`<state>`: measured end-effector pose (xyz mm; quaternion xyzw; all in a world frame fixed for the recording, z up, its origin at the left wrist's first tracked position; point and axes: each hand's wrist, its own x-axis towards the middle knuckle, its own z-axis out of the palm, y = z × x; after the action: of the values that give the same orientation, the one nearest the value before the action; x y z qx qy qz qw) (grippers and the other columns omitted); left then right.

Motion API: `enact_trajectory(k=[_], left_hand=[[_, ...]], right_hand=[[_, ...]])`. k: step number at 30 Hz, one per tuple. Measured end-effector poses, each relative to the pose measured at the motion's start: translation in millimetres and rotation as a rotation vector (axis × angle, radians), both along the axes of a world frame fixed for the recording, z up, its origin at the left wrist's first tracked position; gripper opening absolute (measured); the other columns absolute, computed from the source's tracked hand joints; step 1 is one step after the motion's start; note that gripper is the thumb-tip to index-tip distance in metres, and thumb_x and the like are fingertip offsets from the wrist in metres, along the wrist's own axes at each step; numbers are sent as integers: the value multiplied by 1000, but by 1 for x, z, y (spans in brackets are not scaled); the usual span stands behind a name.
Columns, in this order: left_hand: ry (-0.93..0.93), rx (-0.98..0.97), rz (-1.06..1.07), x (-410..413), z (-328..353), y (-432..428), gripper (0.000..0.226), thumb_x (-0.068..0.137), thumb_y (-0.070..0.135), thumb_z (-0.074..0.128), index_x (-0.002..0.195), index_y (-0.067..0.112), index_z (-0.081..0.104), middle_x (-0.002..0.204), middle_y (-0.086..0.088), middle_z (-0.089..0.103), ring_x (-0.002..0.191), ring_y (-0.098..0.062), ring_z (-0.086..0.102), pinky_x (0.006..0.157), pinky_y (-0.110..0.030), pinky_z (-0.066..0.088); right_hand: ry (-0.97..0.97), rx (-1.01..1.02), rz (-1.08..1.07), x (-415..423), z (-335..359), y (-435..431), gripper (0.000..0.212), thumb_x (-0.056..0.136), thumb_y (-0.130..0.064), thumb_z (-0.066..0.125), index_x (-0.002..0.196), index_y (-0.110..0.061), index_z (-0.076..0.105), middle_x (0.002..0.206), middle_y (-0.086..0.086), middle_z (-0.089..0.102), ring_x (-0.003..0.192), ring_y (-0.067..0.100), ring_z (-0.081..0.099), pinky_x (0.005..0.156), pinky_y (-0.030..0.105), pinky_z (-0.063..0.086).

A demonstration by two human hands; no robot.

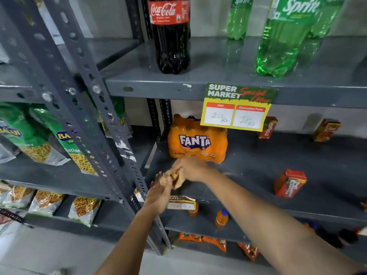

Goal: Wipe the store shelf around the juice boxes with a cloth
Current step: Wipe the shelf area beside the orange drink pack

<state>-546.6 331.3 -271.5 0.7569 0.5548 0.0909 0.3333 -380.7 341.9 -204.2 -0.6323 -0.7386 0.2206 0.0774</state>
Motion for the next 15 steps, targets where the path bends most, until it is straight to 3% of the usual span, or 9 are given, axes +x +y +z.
enact_trajectory(k=[3,6,9,12,15], left_hand=[[-74,-17,43,1,5,-5,70,95,54,-1,153,16,5,162,-1,-1,147,-11,-4,120,-32,-3],[-69,-26,69,4,3,-3,66,99,51,-2,153,14,5,162,-1,-1,147,-10,-5,119,-31,-4],[31,7,50,6,-4,0,88,77,51,-21,152,8,-3,162,-8,-7,148,-15,-9,120,-36,-4],[65,28,22,8,-9,-2,66,98,50,-3,152,12,-4,161,-1,-11,146,-9,-13,118,-30,-11],[169,74,-65,5,-13,0,62,101,45,4,151,12,-9,160,-3,-17,142,-6,-19,118,-31,-12]], right_hand=[[-29,-40,42,-10,-35,-2,45,84,1,47,114,-23,70,125,3,66,113,28,61,93,40,51],[12,-50,15,17,-36,-18,44,81,4,48,107,-20,73,132,-4,62,124,21,54,105,36,43],[-2,-95,-64,61,-26,-47,47,80,10,47,102,-19,76,136,-10,58,127,14,49,109,30,37],[-23,-139,-215,113,-18,-64,51,79,14,46,94,-23,78,132,-10,62,123,16,54,105,30,40],[-63,-193,-261,131,4,-51,53,84,10,43,105,-27,75,125,0,63,109,24,61,90,37,53]])
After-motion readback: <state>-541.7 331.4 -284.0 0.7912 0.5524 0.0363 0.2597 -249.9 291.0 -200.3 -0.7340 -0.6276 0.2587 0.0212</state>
